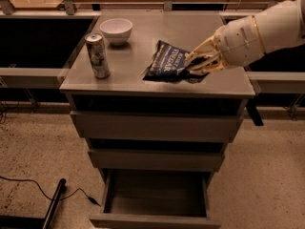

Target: Pick blue chip bag from bottom drawer and place on counter

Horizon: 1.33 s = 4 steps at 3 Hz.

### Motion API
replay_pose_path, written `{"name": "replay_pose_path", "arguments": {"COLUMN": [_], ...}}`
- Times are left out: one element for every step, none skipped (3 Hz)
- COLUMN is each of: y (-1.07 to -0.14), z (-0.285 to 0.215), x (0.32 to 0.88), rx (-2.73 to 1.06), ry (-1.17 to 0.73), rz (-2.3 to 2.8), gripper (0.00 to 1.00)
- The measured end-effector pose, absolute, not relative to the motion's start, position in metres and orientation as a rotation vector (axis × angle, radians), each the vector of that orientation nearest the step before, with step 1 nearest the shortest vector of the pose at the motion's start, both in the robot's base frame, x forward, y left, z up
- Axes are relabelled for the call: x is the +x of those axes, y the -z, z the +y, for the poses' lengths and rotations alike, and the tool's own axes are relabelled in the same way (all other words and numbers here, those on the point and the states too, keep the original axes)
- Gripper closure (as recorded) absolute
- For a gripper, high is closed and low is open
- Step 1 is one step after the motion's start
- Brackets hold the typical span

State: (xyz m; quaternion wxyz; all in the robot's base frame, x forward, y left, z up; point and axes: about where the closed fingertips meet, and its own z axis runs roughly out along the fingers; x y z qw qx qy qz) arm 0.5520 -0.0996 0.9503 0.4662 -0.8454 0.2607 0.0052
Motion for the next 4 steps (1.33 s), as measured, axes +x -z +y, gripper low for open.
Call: {"name": "replay_pose_path", "arguments": {"y": [-0.949,-0.946,-0.941,-0.945], "z": [-0.112,-0.132,-0.147,-0.147], "x": [0.605,0.691,0.734,0.738], "rx": [-2.057,-1.968,-1.896,-1.883], "ry": [-0.01,0.044,0.082,0.088], "rz": [0.72,0.948,1.077,1.075], "gripper": [1.0,1.0,1.0,0.82]}}
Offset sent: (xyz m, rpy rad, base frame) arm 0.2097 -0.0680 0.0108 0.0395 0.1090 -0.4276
